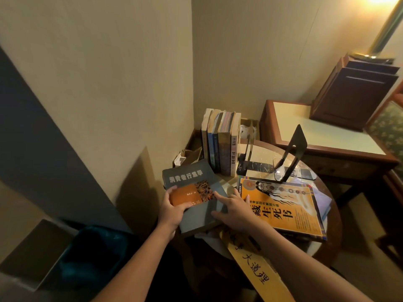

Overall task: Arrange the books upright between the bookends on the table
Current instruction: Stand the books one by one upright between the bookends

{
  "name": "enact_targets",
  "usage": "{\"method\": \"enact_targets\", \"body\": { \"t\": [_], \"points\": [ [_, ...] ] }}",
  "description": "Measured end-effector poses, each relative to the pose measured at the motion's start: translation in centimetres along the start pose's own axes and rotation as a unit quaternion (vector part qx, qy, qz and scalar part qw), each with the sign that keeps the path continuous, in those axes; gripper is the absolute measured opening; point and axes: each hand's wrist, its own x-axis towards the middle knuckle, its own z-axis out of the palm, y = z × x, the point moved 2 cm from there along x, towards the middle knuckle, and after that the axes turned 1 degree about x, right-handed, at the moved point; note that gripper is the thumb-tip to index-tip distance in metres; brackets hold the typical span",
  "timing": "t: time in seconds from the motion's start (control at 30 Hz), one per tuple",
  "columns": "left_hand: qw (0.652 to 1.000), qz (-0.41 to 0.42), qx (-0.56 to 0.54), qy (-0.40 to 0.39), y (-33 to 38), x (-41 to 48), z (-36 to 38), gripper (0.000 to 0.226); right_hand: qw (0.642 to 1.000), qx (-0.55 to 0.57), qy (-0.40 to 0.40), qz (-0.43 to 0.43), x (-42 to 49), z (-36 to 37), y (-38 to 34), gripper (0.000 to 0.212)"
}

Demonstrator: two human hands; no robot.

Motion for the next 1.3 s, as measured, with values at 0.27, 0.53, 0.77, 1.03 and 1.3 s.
{"method": "enact_targets", "body": {
  "t": [0.27, 0.53, 0.77, 1.03, 1.3],
  "points": [
    [0.997, -0.002, -0.013, -0.075, 1.8, 1.4, -1.3, 0.065, 0.999, 0.028, -0.046, 0.003, -0.6, -1.6, -1.2, 0.072],
    [0.986, 0.020, -0.047, -0.161, 5.7, -0.2, -4.2, 0.066, 0.986, 0.159, -0.053, -0.028, -2.0, -3.0, -3.3, 0.078],
    [0.954, 0.061, -0.105, -0.273, 7.9, -4.5, -4.3, 0.069, 0.873, 0.487, 0.000, 0.020, -3.1, -5.1, -2.6, 0.083],
    [0.935, 0.205, 0.045, -0.284, 10.1, -6.6, 2.5, 0.091, 0.870, 0.476, 0.106, -0.070, -7.2, -9.7, 3.3, 0.088],
    [0.906, 0.350, 0.086, -0.223, 13.1, -7.8, 9.7, 0.109, 0.931, 0.251, 0.249, -0.093, -9.8, -13.8, 7.9, 0.115]
  ]
}}
